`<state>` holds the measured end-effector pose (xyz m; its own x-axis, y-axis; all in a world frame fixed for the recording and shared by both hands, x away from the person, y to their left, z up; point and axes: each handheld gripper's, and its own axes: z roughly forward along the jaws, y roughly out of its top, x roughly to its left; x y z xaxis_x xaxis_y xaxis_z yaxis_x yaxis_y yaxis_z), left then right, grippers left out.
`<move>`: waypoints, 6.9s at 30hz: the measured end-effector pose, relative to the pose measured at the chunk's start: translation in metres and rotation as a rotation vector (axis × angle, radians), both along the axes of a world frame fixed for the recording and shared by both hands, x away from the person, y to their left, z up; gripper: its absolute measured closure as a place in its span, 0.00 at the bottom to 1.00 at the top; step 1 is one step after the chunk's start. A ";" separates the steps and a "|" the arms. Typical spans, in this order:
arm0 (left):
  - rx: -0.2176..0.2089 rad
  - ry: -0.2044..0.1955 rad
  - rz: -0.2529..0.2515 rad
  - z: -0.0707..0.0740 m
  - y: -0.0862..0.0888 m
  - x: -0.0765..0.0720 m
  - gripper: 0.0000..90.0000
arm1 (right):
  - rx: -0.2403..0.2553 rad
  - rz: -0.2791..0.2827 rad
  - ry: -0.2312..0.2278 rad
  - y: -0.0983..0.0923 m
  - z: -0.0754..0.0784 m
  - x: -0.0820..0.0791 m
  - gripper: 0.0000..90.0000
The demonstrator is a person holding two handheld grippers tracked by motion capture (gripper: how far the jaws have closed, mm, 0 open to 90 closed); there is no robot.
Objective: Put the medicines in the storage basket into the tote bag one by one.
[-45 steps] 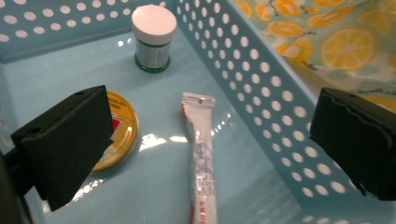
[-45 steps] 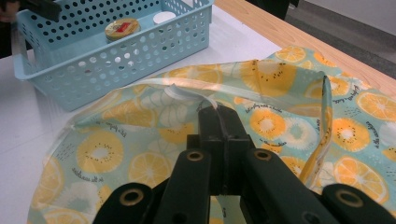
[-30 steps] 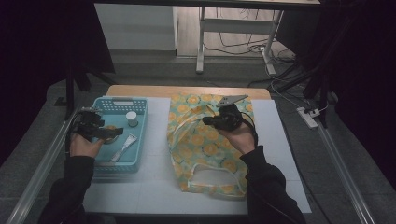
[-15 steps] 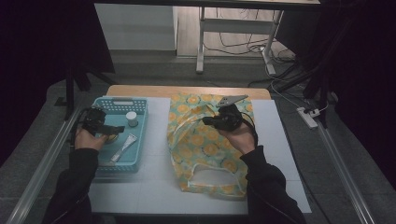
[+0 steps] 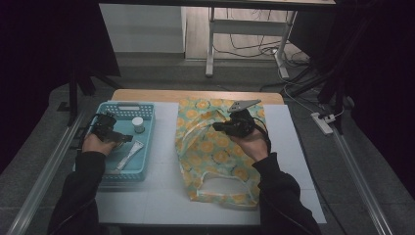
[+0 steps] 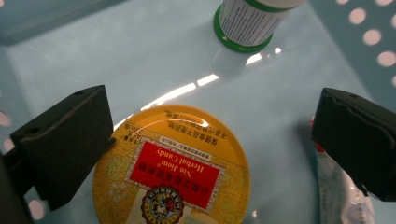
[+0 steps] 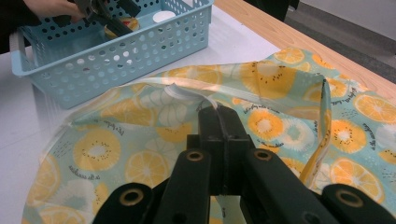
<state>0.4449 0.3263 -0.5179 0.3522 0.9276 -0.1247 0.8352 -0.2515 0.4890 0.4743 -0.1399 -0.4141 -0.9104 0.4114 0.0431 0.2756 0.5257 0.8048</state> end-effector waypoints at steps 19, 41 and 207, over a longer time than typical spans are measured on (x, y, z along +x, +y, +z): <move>0.021 0.119 -0.035 -0.001 -0.007 0.000 0.00 | 0.004 0.010 -0.009 0.000 0.000 0.000 1.00; 0.142 0.196 0.005 0.001 -0.008 -0.007 0.22 | 0.001 0.015 -0.010 0.000 -0.001 0.000 1.00; -0.039 -0.150 -0.621 -0.001 -0.331 0.021 0.22 | 0.002 -0.145 0.024 -0.025 -0.042 0.040 1.00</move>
<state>0.4662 -0.0043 -0.5186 0.8388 0.5410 -0.0617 0.4617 -0.6465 0.6074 0.5141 -0.1653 -0.4561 -0.8400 0.5387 0.0650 0.3676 0.4769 0.7984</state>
